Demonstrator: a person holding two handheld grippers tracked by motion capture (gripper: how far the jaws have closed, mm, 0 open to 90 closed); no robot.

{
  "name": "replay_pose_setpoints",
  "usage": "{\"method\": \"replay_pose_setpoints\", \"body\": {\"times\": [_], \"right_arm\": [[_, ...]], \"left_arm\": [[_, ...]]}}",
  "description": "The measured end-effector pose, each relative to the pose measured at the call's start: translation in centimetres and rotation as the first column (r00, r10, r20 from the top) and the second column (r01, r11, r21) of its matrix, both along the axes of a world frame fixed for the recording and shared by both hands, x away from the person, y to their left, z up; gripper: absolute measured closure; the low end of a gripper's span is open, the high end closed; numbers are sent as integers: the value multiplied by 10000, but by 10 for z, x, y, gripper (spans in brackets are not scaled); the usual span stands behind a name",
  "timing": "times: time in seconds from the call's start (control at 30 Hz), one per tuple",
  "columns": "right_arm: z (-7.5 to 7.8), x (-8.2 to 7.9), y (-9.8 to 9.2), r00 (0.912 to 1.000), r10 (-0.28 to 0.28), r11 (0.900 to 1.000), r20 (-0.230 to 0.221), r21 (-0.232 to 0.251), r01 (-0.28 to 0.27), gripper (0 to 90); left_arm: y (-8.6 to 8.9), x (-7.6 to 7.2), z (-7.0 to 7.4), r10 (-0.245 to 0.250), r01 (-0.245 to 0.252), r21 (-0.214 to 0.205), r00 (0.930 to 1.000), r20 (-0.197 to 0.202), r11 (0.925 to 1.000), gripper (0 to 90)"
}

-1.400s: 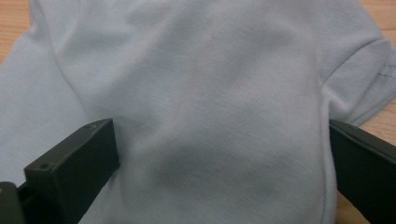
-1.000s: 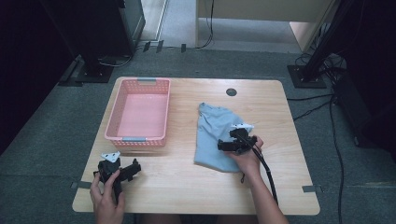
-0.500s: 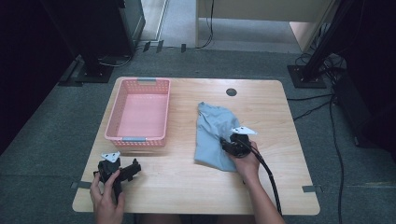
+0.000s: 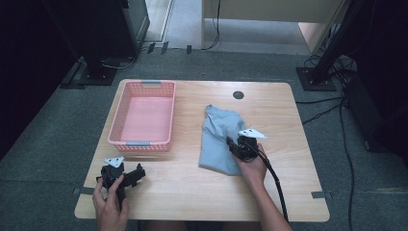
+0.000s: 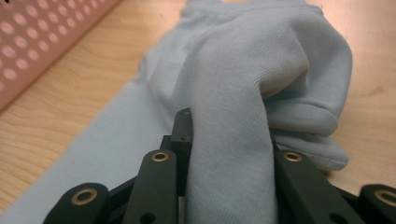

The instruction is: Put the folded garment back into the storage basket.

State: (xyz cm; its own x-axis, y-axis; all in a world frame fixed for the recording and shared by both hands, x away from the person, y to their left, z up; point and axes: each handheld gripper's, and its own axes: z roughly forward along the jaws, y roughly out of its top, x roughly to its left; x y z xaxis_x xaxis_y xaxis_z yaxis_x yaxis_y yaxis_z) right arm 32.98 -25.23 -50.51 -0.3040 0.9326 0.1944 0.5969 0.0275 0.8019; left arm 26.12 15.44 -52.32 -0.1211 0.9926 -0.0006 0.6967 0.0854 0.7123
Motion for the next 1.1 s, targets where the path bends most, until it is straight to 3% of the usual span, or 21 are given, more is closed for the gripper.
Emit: {"method": "replay_pose_setpoints", "body": {"times": [0.13, 0.33, 0.5, 1.1], "right_arm": [[19, 0, 3, 9988, 159, 9999, 465, 58, -162, 720], [47, 4, 9, 9962, 434, 9985, 752, 310, -458, 720], [66, 8, 17, 9934, 579, 9980, 993, 208, -602, 720], [107, 28, 45, 9891, 832, 9944, 1211, 550, -903, 719]], "left_arm": [[0, 0, 0, -36, 36, 5, 10000, 2, 10000, 0], [0, 0, 0, -34, 34, 1, 10000, 4, 10000, 0], [0, 0, 0, -33, 33, 2, 10000, 7, 10000, 0], [0, 0, 0, -34, 34, 3, 10000, 0, 10000, 0]]}}
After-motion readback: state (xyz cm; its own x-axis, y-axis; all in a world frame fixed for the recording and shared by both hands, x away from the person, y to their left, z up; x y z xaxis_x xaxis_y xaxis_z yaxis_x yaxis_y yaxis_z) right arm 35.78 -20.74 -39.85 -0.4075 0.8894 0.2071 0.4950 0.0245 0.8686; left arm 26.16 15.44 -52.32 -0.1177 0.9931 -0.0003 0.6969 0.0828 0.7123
